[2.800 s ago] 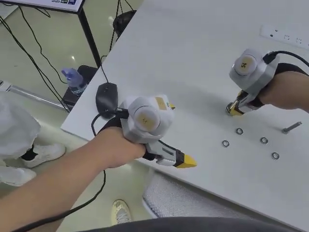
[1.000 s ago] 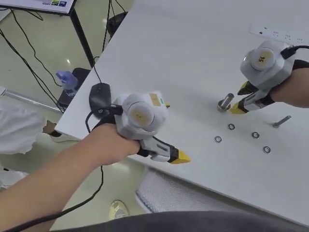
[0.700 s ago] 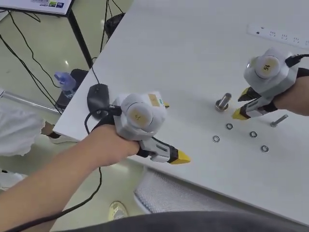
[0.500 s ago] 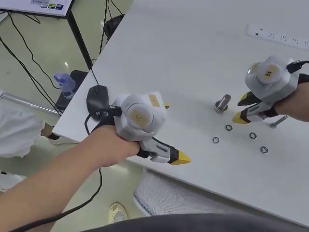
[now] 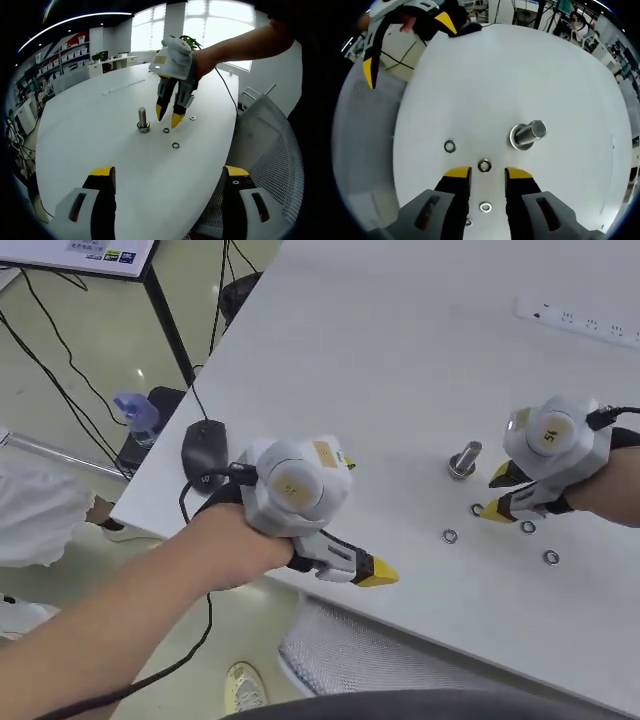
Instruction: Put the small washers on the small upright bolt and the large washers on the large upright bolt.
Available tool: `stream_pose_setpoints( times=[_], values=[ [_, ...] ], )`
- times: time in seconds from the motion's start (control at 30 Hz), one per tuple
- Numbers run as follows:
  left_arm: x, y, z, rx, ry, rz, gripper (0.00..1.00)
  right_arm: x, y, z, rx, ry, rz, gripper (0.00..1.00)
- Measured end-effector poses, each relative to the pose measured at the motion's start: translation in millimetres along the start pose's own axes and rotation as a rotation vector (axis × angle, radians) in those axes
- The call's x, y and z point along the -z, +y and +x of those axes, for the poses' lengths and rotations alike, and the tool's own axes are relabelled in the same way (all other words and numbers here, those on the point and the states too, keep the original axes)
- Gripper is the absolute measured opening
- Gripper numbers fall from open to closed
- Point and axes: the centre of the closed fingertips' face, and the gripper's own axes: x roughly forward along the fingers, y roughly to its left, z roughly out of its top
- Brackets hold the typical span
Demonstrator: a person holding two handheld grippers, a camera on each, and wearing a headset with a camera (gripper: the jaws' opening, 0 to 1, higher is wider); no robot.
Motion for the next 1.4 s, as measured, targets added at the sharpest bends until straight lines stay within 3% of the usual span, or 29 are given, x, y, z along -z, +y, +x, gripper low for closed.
stream_pose_setpoints(
  times=[0.53, 0.93, 1.4],
  values=[
    [1.2, 0.9, -0.3, 0.0, 0.006, -0.002, 0.86, 4.7, 0.7, 16.0, 0.004, 0.018, -0.024, 0.25],
    [3.4, -1.1, -1.3, 0.0, 0.005, -0.006, 0.85, 3.0, 3.5, 13.1, 0.004, -0.003, -0.003, 0.18],
    [5.4, -3.5, -2.5, -0.002, 0.006, -0.005, 0.83, 1.4, 5.1, 14.3, 0.023, 0.068, 0.045, 0.13]
  ],
)
